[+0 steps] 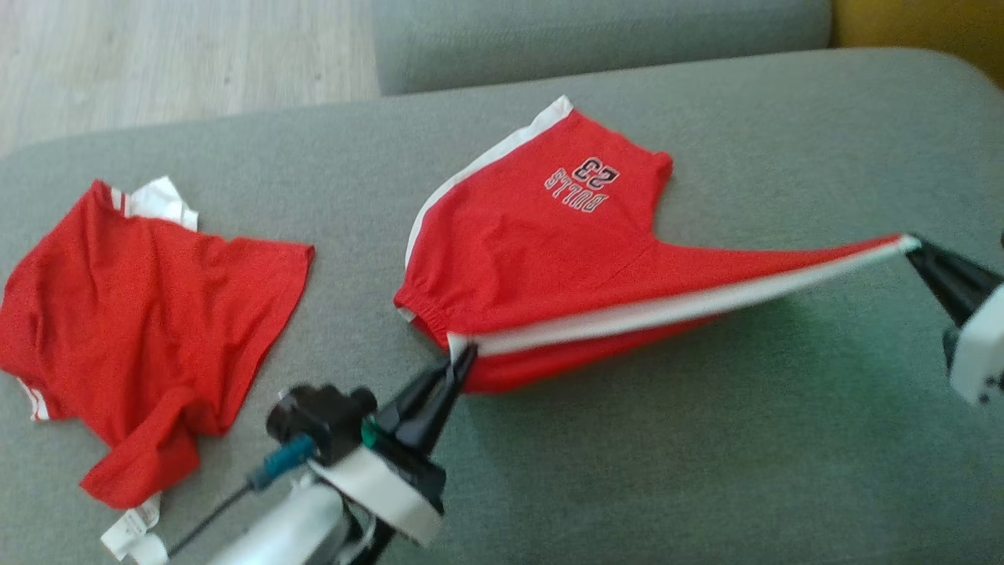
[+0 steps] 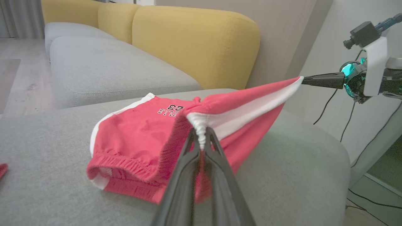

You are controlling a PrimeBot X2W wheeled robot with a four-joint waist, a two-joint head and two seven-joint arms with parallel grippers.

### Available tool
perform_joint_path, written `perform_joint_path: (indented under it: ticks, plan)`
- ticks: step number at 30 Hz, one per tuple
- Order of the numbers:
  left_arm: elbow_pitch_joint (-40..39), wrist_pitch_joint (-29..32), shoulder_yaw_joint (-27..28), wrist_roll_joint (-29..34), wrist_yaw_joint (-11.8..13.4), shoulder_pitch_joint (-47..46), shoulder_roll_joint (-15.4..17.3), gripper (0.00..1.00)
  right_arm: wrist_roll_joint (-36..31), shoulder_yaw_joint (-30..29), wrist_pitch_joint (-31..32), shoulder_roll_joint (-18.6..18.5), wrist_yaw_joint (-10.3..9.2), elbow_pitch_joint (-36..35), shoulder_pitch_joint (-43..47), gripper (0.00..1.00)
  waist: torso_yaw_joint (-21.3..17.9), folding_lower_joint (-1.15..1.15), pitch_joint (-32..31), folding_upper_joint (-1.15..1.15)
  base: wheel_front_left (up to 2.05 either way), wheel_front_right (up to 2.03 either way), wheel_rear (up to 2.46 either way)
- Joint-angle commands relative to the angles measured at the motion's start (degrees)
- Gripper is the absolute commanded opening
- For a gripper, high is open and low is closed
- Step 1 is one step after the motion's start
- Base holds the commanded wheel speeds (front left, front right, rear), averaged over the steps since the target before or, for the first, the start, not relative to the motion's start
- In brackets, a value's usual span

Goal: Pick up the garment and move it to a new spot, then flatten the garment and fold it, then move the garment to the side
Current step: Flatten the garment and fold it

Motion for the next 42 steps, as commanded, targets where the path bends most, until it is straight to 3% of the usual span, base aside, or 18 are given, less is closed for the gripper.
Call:
perform_joint_path:
  ticks: [1, 7, 13, 26, 40, 41, 42]
  plan:
    - [-1.4, -0.3, 3.2, -0.7, 0.4, -4.2, 1.0, 0.00, -1.1, -2.1, 0.0, -0.9, 0.21, -1.0, -2.3, 0.00, 0.9, -0.01, 1.7, 0.00, 0.00, 0.00, 0.00]
    - [0.4, 0.0, 4.5, -0.8, 0.4, -8.6, 0.1, 0.00, -6.2, -5.2, 2.5, 2.3, 0.21, -1.2, -6.9, 0.00, 3.3, -0.01, 5.7, 0.00, 0.00, 0.00, 0.00]
    - [2.9, 0.3, 5.2, -0.7, 0.0, -13.4, -1.3, 0.00, -9.6, -4.4, 4.6, 4.4, 0.21, 0.4, -13.9, 0.00, 6.6, -0.01, 10.0, 0.00, 0.00, 0.00, 0.00]
    - [11.5, 0.9, 4.9, -0.4, -1.0, -24.5, -6.8, 0.00, -12.7, 6.9, 8.1, 5.6, 0.21, 10.7, -34.6, 0.00, 14.8, -0.01, 20.6, 0.00, 0.00, 0.00, 0.00]
    - [19.5, -0.4, 3.4, -0.1, -2.1, -29.4, -12.2, 0.00, -10.6, 15.5, 3.1, 7.5, 0.21, 21.4, -44.4, 0.00, 19.3, -0.01, 24.2, 0.00, 0.00, 0.00, 0.00]
    - [19.9, -0.4, 3.3, -0.2, -2.1, -29.5, -12.4, 0.00, -10.6, 15.7, 2.0, 7.8, 0.21, 22.3, -45.1, 1.00, 19.4, -0.01, 24.3, 0.00, 0.00, 0.00, 0.00]
    - [20.2, -0.5, 3.2, -0.2, -2.2, -29.7, -12.6, 0.30, -10.4, 15.8, 1.1, 8.3, 0.21, 23.2, -45.6, 1.00, 19.5, -0.01, 24.4, 0.00, 0.00, 0.00, 0.00]
